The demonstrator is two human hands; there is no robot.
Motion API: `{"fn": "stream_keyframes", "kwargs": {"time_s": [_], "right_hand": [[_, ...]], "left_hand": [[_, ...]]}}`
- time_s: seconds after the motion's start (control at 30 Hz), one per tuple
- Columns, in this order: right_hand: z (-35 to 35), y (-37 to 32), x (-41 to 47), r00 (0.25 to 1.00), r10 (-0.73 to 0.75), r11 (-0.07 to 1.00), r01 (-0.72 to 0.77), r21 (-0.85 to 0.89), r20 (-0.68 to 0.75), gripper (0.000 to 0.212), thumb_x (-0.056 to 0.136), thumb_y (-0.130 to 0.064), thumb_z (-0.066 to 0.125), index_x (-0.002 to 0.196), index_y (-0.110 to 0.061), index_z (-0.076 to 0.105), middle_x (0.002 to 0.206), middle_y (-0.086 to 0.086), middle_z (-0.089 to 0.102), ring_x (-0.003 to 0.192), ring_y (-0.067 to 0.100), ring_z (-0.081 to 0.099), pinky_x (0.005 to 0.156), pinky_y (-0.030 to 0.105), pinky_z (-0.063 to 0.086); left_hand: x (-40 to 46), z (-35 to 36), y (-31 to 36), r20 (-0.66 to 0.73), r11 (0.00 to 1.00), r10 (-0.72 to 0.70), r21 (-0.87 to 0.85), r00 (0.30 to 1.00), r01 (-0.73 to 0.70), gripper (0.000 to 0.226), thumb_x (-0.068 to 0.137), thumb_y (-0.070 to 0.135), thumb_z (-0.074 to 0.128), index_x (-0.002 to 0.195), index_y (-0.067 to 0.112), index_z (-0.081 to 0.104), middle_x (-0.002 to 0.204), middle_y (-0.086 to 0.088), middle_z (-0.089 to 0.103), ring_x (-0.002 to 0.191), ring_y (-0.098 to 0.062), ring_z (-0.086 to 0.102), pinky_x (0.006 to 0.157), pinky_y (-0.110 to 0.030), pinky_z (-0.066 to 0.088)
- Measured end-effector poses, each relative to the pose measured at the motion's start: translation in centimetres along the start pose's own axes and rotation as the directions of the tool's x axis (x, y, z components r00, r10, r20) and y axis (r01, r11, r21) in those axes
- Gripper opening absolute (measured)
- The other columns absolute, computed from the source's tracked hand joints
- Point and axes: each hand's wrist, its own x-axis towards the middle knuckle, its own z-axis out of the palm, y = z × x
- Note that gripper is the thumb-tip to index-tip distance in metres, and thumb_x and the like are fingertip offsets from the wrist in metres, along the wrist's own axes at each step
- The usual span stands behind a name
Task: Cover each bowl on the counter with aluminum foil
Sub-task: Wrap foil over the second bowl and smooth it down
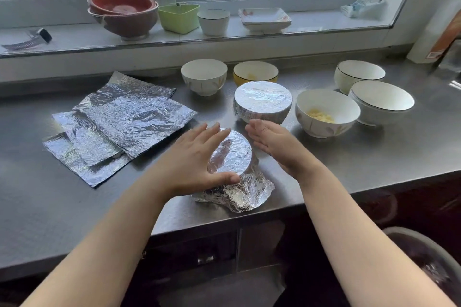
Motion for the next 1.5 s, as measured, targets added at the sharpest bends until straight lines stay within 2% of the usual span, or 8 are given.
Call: {"fn": "stream_keyframes", "kwargs": {"time_s": [0.3, 0.43, 0.6, 0.77, 0.9, 1.03, 1.27, 1.5], "right_hand": [[1.8, -1.1, -3.0, 0.994, -0.088, 0.992, 0.093, 0.085, -0.060, 0.038, 0.104, -0.016, 0.042, 0.142, -0.011, 0.045, 0.119, -0.017, 0.058, 0.108, -0.008, 0.053, 0.097, 0.015, 0.041], [3.6, -0.2, -3.4, 0.996, -0.067, 0.993, 0.073, 0.093, -0.056, 0.051, 0.104, -0.020, 0.043, 0.152, -0.012, 0.028, 0.154, -0.004, 0.035, 0.141, 0.005, 0.032, 0.118, 0.029, 0.024], [5.0, 0.8, -2.8, 0.996, -0.049, 0.992, 0.057, 0.115, -0.070, 0.019, 0.102, -0.015, 0.043, 0.113, -0.031, 0.045, 0.102, -0.024, 0.052, 0.090, -0.025, 0.050, 0.082, 0.003, 0.037], [5.3, 0.7, -1.9, 0.996, -0.028, 0.996, 0.035, 0.087, -0.085, 0.059, 0.102, -0.023, 0.044, 0.154, -0.015, 0.019, 0.156, -0.004, 0.028, 0.139, 0.003, 0.026, 0.112, 0.024, 0.023], [4.4, 1.0, -1.1, 0.998, 0.054, 0.988, -0.051, 0.145, -0.013, 0.046, 0.103, -0.022, 0.042, 0.148, -0.019, 0.031, 0.127, -0.012, 0.044, 0.111, 0.000, 0.041, 0.089, 0.018, 0.032], [3.8, 1.0, -0.6, 0.995, 0.095, 0.979, -0.097, 0.178, 0.020, 0.011, 0.104, -0.020, 0.042, 0.100, -0.029, 0.045, 0.090, -0.015, 0.052, 0.087, -0.004, 0.051, 0.074, 0.019, 0.040], [4.0, 1.8, 0.1, 0.985, 0.172, 0.959, -0.175, 0.225, 0.035, 0.028, 0.103, -0.017, 0.038, 0.106, -0.012, 0.065, 0.103, 0.014, 0.066, 0.090, 0.022, 0.063, 0.082, 0.039, 0.048], [3.4, 2.7, 0.4, 0.966, 0.228, 0.859, -0.257, 0.443, 0.118, 0.067, 0.100, -0.058, 0.029, 0.129, -0.005, 0.059, 0.124, 0.016, 0.066, 0.117, 0.031, 0.063, 0.109, 0.047, 0.042]], "left_hand": [[0.0, 0.5, 0.2, -0.016, 0.999, -0.037, 0.038, 0.999, 0.037, 0.114, 0.058, 0.097, 0.022, 0.155, 0.039, 0.006, 0.163, 0.013, 0.002, 0.150, -0.009, -0.005, 0.122, -0.035, 0.001], [0.1, 0.7, 0.3, -0.028, 0.997, -0.045, 0.059, 0.999, 0.046, 0.113, 0.058, 0.095, 0.020, 0.155, 0.039, 0.007, 0.163, 0.013, 0.003, 0.149, -0.010, -0.003, 0.120, -0.033, 0.001], [0.3, 0.8, 0.3, -0.046, 0.996, -0.040, 0.075, 0.998, 0.043, 0.113, 0.059, 0.094, 0.019, 0.156, 0.035, 0.010, 0.164, 0.010, 0.007, 0.150, -0.015, 0.002, 0.121, -0.037, 0.006], [0.4, 1.0, 0.2, -0.049, 0.994, -0.047, 0.100, 0.998, 0.051, 0.114, 0.059, 0.094, 0.016, 0.156, 0.034, 0.009, 0.164, 0.008, 0.007, 0.150, -0.016, 0.003, 0.121, -0.039, 0.008], [0.5, 1.1, 0.2, -0.052, 0.994, -0.057, 0.089, 0.997, 0.062, 0.114, 0.060, 0.095, 0.019, 0.156, 0.033, 0.009, 0.164, 0.009, 0.007, 0.150, -0.015, 0.003, 0.121, -0.038, 0.008], [0.6, 1.2, 0.2, -0.050, 0.994, -0.059, 0.089, 0.997, 0.064, 0.114, 0.061, 0.095, 0.020, 0.155, 0.034, 0.008, 0.164, 0.010, 0.006, 0.150, -0.014, 0.002, 0.121, -0.039, 0.008], [0.5, 1.0, 0.4, -0.042, 0.993, -0.077, 0.085, 0.996, 0.080, 0.119, 0.055, 0.098, 0.016, 0.155, 0.035, 0.007, 0.164, 0.010, 0.006, 0.150, -0.013, 0.002, 0.121, -0.039, 0.008], [0.5, 1.0, 0.6, -0.042, 0.992, -0.091, 0.082, 0.995, 0.095, 0.117, 0.058, 0.096, 0.020, 0.156, 0.034, 0.009, 0.163, 0.011, 0.006, 0.150, -0.013, 0.003, 0.120, -0.038, 0.008]]}}
